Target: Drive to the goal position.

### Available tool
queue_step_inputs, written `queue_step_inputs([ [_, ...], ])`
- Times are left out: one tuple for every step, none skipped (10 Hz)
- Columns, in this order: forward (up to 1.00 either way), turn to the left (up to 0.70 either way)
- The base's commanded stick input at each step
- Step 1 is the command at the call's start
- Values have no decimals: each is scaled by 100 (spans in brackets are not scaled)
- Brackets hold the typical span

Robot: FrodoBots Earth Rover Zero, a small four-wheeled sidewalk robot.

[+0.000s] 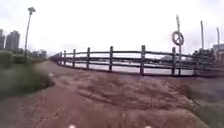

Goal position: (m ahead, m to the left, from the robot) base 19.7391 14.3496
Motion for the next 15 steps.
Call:
queue_step_inputs([
  [100,12],
  [100,12],
  [100,12],
  [100,12],
  [100,12],
  [100,12],
  [100,12],
  [100,12],
  [100,12],
  [100,12],
  [100,12],
  [100,12],
  [100,12],
  [100,12],
  [100,12],
])
